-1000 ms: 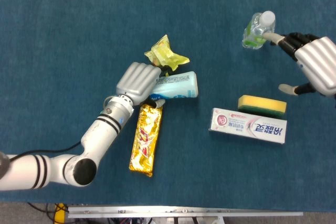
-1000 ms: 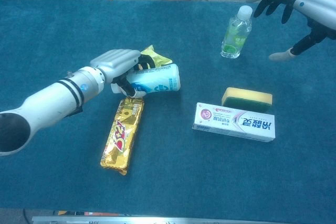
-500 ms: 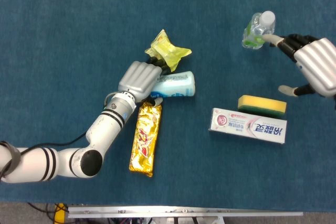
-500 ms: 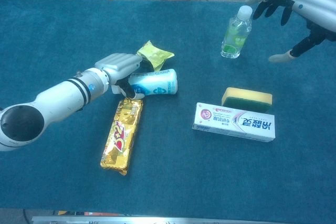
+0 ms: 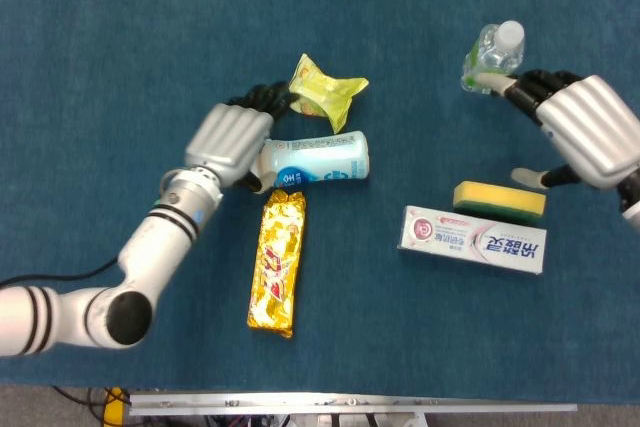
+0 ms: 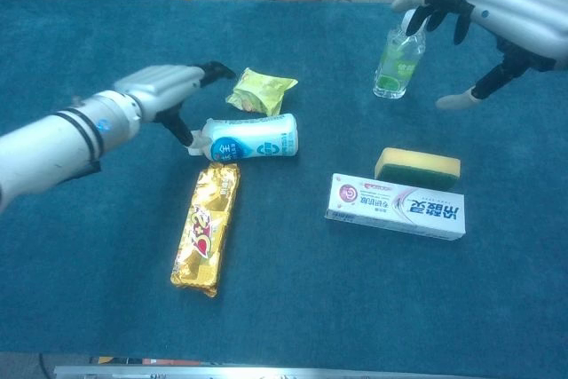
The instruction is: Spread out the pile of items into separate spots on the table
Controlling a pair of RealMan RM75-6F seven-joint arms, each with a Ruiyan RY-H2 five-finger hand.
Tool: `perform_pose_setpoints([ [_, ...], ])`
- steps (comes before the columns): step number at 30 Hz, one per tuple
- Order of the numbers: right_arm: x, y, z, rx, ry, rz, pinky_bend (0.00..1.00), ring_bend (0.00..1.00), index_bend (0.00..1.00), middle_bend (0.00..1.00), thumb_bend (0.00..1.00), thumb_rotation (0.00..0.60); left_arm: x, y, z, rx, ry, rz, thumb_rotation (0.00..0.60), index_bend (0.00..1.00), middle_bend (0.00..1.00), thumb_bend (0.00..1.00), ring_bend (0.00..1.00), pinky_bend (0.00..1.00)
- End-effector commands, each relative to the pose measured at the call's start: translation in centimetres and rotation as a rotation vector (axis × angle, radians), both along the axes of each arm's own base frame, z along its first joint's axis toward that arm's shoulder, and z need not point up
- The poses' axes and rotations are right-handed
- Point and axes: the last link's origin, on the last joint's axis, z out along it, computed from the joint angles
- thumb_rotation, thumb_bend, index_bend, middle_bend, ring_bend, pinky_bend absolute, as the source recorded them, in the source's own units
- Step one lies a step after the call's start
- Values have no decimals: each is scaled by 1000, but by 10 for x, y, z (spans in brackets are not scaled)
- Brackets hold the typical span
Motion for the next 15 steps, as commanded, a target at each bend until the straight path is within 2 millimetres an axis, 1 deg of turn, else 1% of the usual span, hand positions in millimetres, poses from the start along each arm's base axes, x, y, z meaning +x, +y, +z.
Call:
perform_pose_setpoints([
  [1,7,-2,-5,15,8,19,403,277,150,301,0,600,-13,-4,24,52,36,-2,600,0,0,263,0,182],
  [4,15,-4,-12,36,27,42,403,277,150,301,0,600,-27,-8,46,99,81,6,600,0,0,263,0,180],
  [8,29,-6,-28,72,64,87,403,276,150,301,0,600,-48,-16,73,174,109,29,600,0,0,263,0,179],
  [15,48,-8,-56,119,117,142,403,267,150,301,0,600,-71,-32,109,301,37,39,600,0,0,263,0,177],
])
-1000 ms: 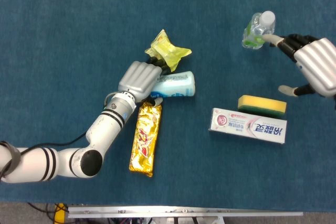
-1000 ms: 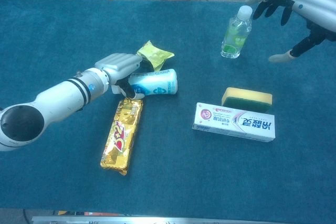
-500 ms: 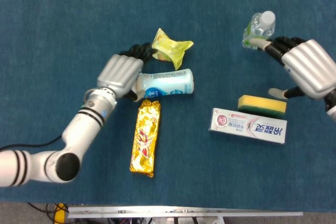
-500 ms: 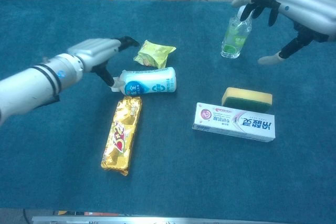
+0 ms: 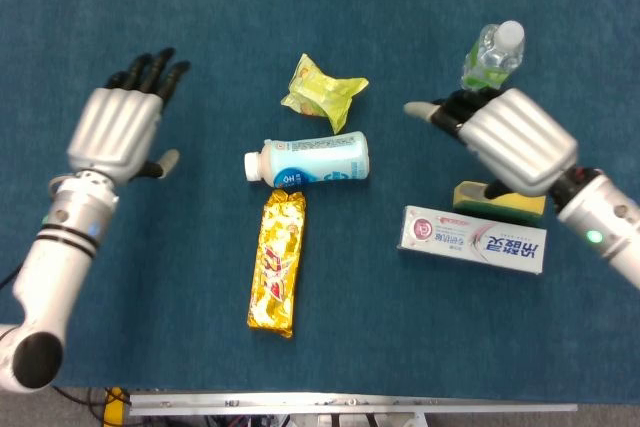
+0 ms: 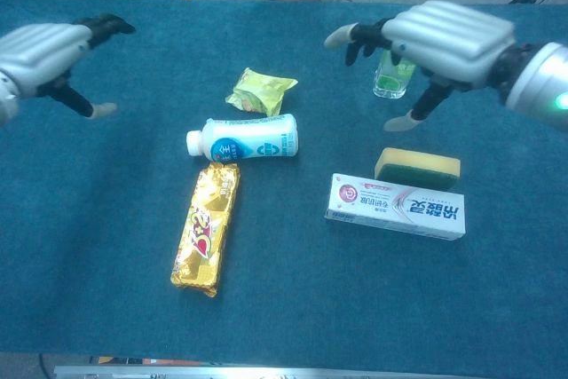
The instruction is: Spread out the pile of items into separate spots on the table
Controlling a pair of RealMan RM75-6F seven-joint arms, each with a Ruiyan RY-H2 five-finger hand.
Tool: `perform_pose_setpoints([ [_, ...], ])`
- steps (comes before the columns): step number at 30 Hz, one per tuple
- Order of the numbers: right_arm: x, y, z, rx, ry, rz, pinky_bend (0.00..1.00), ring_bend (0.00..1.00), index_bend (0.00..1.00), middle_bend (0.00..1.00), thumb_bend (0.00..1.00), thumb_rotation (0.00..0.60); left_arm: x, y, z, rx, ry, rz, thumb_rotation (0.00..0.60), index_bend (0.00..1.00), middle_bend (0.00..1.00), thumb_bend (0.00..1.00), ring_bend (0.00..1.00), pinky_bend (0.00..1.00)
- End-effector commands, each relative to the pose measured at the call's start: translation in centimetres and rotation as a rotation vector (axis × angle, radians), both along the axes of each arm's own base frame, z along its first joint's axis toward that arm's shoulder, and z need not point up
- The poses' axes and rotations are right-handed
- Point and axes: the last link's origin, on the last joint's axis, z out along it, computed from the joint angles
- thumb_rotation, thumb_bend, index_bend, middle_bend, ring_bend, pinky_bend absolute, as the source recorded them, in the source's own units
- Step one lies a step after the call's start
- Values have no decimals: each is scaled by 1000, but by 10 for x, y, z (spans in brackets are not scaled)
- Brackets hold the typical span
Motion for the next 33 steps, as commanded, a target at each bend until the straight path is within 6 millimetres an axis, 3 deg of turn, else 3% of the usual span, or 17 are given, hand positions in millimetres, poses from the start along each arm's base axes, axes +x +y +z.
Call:
perform_pose_setpoints([
  [1,10,-2,-14,26,18,18,403,262,150,300,0,600,-15,-14,21,74,-35,-10,600,0,0,262,0,177],
  [14,52,-11,-78,73,81,70,403,243,141,277,0,600,-33,-47,44,104,-32,-54,600,0,0,263,0,177],
  [23,74,-22,-121,53,142,88,403,242,136,276,0,600,-47,-58,57,107,-30,-9,600,0,0,263,0,176],
  [33,85,-31,-152,34,193,55,380,232,136,275,0,600,-56,-66,69,98,-38,18,600,0,0,263,0,174],
])
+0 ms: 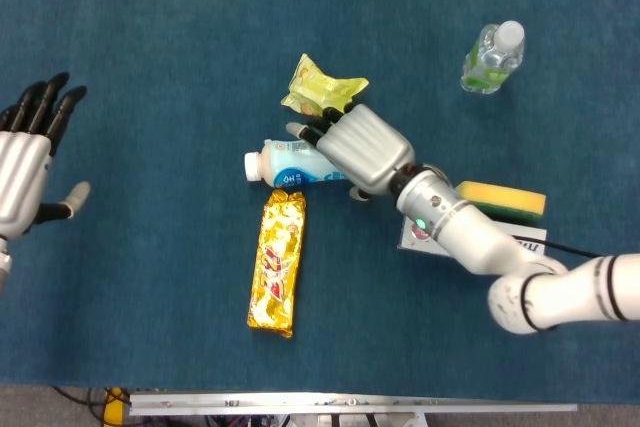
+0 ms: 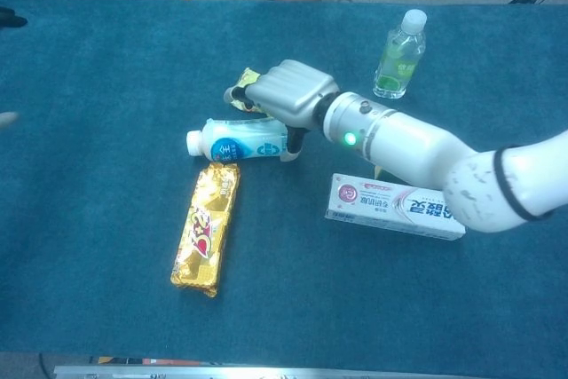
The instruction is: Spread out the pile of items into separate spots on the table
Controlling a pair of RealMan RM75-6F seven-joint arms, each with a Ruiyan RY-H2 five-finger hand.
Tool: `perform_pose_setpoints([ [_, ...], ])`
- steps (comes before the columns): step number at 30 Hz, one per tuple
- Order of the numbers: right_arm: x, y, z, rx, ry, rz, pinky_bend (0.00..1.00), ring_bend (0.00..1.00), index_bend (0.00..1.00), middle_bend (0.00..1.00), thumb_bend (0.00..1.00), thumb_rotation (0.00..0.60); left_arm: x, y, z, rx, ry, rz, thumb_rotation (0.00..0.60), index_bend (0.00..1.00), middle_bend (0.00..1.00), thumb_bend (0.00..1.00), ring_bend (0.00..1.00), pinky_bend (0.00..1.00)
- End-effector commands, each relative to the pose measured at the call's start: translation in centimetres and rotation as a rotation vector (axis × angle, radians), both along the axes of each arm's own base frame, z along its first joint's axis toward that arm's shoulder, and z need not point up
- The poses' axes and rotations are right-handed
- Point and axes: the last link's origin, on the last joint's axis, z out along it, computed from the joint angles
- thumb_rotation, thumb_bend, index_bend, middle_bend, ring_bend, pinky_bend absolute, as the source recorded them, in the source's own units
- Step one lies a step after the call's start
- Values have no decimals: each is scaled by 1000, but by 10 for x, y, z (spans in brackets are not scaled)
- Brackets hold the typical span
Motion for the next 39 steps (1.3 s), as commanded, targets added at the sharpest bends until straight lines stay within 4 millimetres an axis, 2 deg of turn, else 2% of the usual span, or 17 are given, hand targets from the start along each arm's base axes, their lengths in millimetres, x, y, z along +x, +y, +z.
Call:
perform_pose_setpoints([
  [1,4,-2,-8,-3,15,-8,380,232,136,275,0,600,0,-2,1,-8,-4,2,600,0,0,263,0,174],
  [15,7,-5,-35,-14,75,-48,380,235,142,279,0,600,0,-7,1,-50,-20,3,600,0,0,263,0,163],
  [18,9,-6,-39,-31,80,-54,405,282,218,315,1,600,1,-8,1,-56,-29,5,600,0,0,262,0,163],
  [22,10,-8,-40,-68,70,-55,533,436,404,414,64,600,0,-9,3,-56,-30,4,600,0,0,262,0,163],
  [25,9,-10,-36,-79,51,-58,620,522,461,452,108,600,-1,-10,4,-58,-33,9,600,0,0,263,0,163],
  [28,8,-11,-31,-83,27,-58,663,563,480,468,109,600,-2,-10,3,-65,-33,17,600,0,0,263,0,163],
  [33,4,-12,-18,-95,-10,-50,681,572,492,474,109,600,-3,-9,2,-66,-35,17,600,0,0,262,0,163],
  [39,-4,-15,10,-121,-71,-50,681,575,495,477,108,600,-5,-9,2,-63,-39,23,600,0,0,263,0,163],
])
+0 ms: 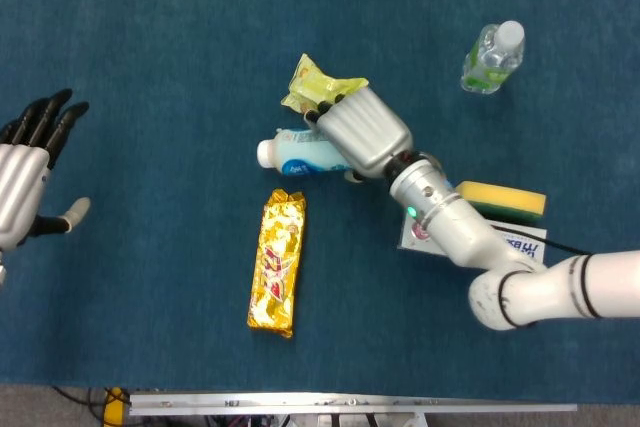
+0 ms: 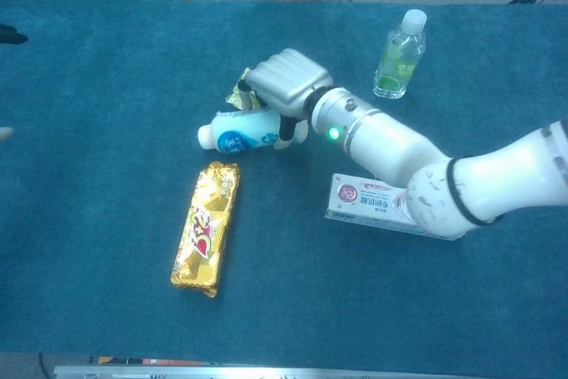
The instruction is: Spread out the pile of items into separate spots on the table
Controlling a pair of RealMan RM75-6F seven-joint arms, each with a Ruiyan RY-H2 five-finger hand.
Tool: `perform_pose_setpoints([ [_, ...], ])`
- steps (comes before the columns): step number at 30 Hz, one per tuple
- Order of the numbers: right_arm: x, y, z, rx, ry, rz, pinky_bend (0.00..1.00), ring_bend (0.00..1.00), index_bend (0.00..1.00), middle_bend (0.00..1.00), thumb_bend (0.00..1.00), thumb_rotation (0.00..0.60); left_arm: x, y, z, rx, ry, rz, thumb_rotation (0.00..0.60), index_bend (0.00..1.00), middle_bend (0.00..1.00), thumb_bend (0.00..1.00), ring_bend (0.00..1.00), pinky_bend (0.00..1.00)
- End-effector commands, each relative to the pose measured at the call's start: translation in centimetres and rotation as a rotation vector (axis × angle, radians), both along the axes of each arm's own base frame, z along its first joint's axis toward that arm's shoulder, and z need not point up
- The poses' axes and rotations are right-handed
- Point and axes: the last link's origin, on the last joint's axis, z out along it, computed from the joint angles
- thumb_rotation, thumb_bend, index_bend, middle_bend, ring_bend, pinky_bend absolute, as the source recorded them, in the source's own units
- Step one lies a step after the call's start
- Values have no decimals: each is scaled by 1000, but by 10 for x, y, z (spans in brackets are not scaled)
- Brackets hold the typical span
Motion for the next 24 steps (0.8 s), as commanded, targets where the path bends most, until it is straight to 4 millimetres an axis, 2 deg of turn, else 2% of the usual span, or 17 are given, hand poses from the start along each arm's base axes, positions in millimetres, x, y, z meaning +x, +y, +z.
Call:
perform_pose_setpoints([
  [1,-6,-1,16,-11,-37,-7,681,575,496,477,108,600,0,0,-1,-2,0,0,600,0,0,263,0,163],
  [14,-28,5,74,-60,-123,8,682,577,496,478,107,600,0,0,-5,-17,8,-3,600,0,0,263,0,163],
  [24,-61,12,117,-124,-91,18,681,580,496,485,106,600,3,1,-7,-26,8,-9,600,0,0,262,0,163],
])
